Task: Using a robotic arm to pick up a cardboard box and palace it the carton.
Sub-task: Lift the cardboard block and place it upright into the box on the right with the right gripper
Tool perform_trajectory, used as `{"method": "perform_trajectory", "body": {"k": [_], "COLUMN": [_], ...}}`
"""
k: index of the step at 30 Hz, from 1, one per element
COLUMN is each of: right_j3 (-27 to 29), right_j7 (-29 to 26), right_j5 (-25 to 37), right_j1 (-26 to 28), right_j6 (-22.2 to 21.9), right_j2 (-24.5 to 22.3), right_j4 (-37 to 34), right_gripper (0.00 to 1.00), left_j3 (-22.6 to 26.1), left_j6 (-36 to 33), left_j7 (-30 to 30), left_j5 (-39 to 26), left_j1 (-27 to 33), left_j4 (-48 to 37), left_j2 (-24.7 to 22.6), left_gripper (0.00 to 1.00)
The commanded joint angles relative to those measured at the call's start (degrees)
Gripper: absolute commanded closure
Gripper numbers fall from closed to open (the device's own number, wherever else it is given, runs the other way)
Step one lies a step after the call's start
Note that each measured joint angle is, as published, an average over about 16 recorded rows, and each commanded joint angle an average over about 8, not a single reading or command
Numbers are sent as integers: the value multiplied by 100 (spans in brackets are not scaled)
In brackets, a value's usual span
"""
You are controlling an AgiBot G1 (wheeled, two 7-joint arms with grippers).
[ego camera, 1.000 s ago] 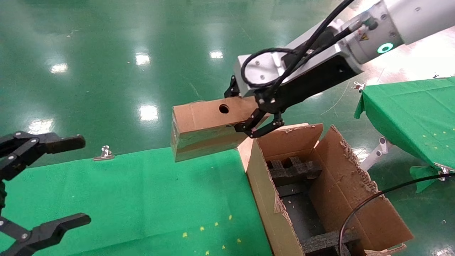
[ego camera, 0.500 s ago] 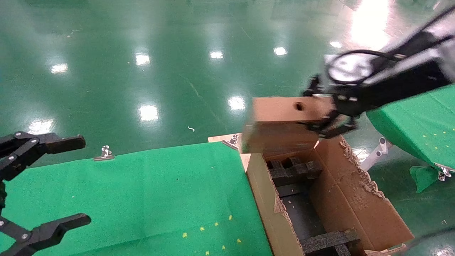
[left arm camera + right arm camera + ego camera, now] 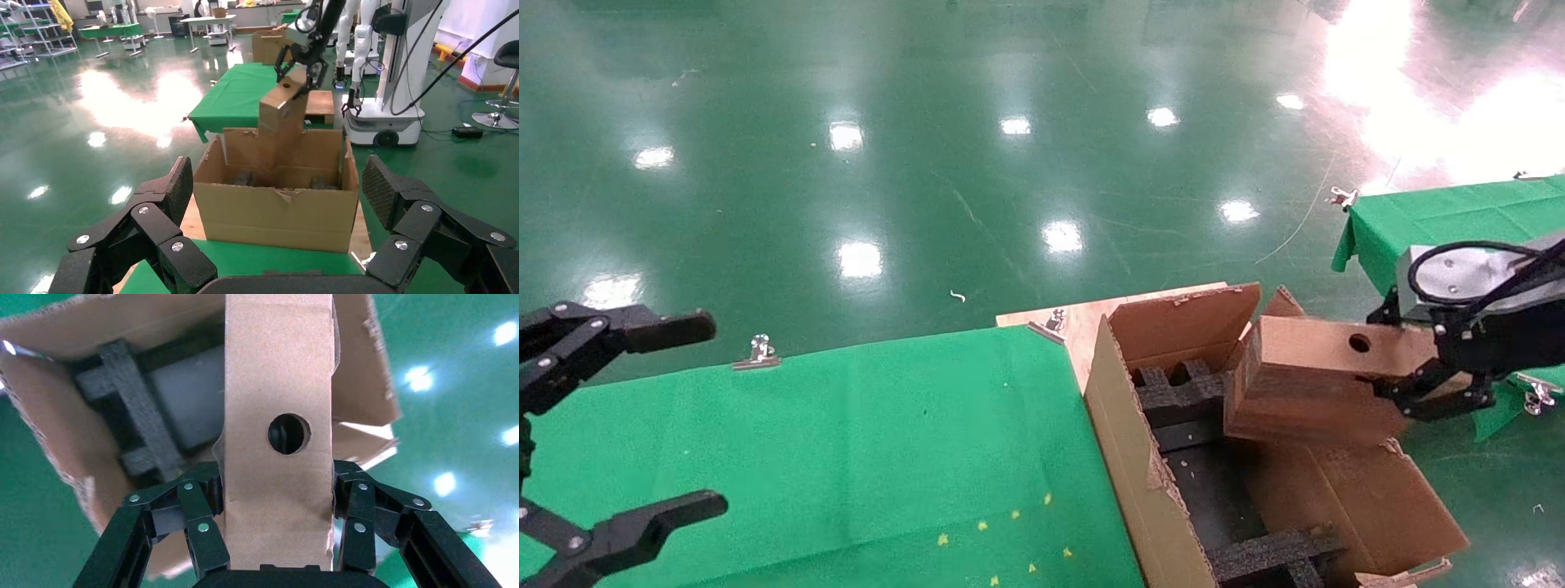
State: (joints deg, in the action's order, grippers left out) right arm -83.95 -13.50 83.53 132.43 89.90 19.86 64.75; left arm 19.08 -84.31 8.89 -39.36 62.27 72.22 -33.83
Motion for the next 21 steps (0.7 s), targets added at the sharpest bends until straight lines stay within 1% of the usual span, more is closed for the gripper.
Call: {"method": "perform_trajectory", "body": {"k": [1,10,12,14,16,21], "right_j3": [-113,-150,-159,-204,-256,-418], "right_j7": [-63,-120,-224,-481,-865,-2127], "right_j5": [-38,-34,-43,-41,-54,-9], "right_j1": [-31,-67,-105,-190,-315,-701], "right_j6": [-55,-118,-153,-260,-418,-997], "right_j2": [-107,-116,-113,-129,-158,-328], "right_j4": [-21,-59,-95,-156,-207,-79], "right_gripper": [100,100,100,100,100,100], "left_j3": [0,0,0,0,0,0], "left_j6": [0,1,1,1,1,1], "left_j7": [0,0,0,-1,-1,-1], "left_j5": [1,3,3,4,4,4], "left_j1": [0,-1,-1,-1,-1,0], "left_j4": [0,-1,-1,-1,-1,-2], "left_j2": [0,0,0,0,0,0], "left_gripper": [0,0,0,0,0,0]}}
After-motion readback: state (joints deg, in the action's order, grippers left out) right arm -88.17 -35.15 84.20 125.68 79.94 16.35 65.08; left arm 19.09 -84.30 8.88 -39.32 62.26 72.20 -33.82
